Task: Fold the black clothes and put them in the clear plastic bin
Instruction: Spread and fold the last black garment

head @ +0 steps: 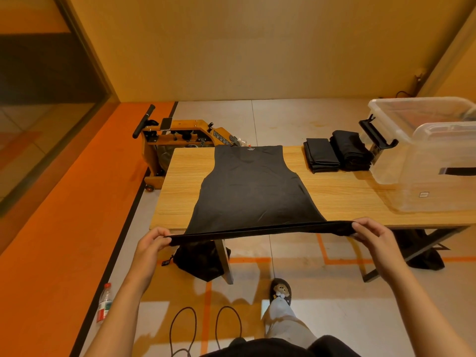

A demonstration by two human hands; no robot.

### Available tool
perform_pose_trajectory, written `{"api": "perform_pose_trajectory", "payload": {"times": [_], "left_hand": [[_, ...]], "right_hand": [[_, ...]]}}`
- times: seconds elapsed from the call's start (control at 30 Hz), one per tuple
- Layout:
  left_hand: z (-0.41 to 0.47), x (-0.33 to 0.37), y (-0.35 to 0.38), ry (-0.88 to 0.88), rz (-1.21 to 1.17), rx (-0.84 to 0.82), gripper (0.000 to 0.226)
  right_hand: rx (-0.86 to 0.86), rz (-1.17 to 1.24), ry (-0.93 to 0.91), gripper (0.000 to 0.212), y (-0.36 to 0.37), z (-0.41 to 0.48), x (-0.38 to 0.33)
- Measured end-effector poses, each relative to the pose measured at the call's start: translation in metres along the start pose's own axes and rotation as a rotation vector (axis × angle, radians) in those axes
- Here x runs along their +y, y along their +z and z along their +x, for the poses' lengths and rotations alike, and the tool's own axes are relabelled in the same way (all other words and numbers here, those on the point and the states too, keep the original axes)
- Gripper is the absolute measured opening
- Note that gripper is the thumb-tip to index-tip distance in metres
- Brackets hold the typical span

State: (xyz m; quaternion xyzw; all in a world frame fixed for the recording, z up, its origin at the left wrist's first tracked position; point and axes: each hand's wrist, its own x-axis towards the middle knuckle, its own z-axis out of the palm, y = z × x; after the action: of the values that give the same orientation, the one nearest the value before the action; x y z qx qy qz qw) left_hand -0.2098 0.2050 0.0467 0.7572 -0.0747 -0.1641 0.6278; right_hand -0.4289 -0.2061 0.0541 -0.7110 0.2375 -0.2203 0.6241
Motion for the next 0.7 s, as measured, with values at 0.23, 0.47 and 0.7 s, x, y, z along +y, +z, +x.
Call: {"api": "perform_pose_trajectory", "payload": {"times": [0.23, 0.47, 0.7], "left_hand": [[-0.003, -0.012, -0.009, -0.016, 0.037, -0.007, 0.008], [0.011, -0.012, -0.012, -0.064, 0.055, -0.011, 0.021], [0.045, 0.009, -0.008, -0.029, 0.03, -0.009, 0.006]], "right_hand": [[0.009, -0.048, 0.043, 0.076, -0.001, -0.007, 0.008], [-0.012, -0.032, 0.059, 0.061, 0.0, 0.002, 0.008], [0.02, 0.025, 0.053, 0.07, 0.001, 0.028, 0.0]]}}
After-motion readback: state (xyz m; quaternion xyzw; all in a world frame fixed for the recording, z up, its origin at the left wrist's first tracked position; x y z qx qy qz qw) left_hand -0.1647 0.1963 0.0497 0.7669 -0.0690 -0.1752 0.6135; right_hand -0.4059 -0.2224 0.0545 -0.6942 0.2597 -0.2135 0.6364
